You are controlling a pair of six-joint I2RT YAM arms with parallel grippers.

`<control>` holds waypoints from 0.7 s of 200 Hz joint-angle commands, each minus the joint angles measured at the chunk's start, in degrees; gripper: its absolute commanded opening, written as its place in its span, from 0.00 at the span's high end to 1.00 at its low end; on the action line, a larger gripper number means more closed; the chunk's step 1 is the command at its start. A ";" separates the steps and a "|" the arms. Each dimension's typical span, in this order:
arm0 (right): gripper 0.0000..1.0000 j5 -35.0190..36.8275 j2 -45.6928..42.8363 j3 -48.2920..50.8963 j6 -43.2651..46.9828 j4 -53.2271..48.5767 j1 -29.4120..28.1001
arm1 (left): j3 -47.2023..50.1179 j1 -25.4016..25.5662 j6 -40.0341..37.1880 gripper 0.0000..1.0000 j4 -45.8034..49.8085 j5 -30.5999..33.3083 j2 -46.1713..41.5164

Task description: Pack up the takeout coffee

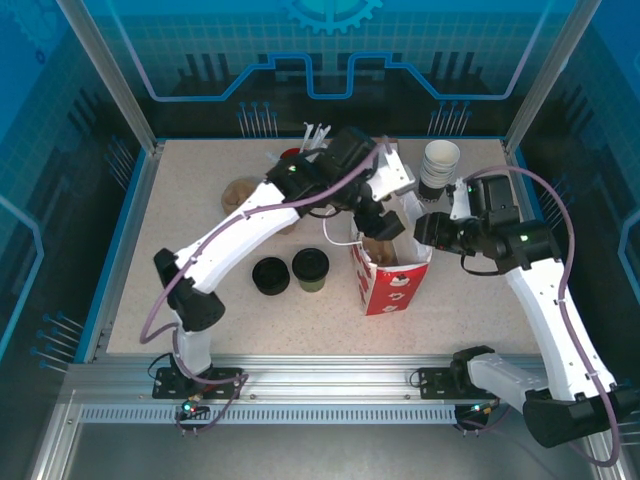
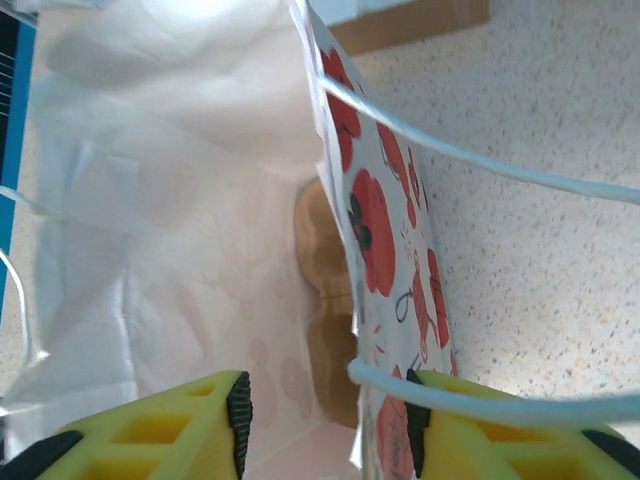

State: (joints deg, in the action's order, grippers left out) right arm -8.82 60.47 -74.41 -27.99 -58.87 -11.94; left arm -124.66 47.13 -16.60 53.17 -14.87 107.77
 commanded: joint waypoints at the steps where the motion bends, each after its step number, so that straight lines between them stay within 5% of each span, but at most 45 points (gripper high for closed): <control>1: 0.51 1.79 0.97 -5.71 4.61 -1.78 0.86 | 2.50 -1.79 6.70 0.22 -4.59 -2.42 -5.51; 82: 0.49 -0.93 15.13 -18.97 12.47 -1.43 1.28 | 18.61 -5.12 11.05 0.22 -9.14 -3.92 -18.02; 140: 0.41 5.88 15.84 -25.44 12.14 -12.47 4.63 | 26.39 -7.32 12.29 0.21 -11.23 -4.72 -22.65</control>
State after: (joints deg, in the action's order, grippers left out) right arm -5.91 76.84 -95.74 -16.60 -63.22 -9.13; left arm -99.85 40.36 -5.82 44.16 -17.56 87.70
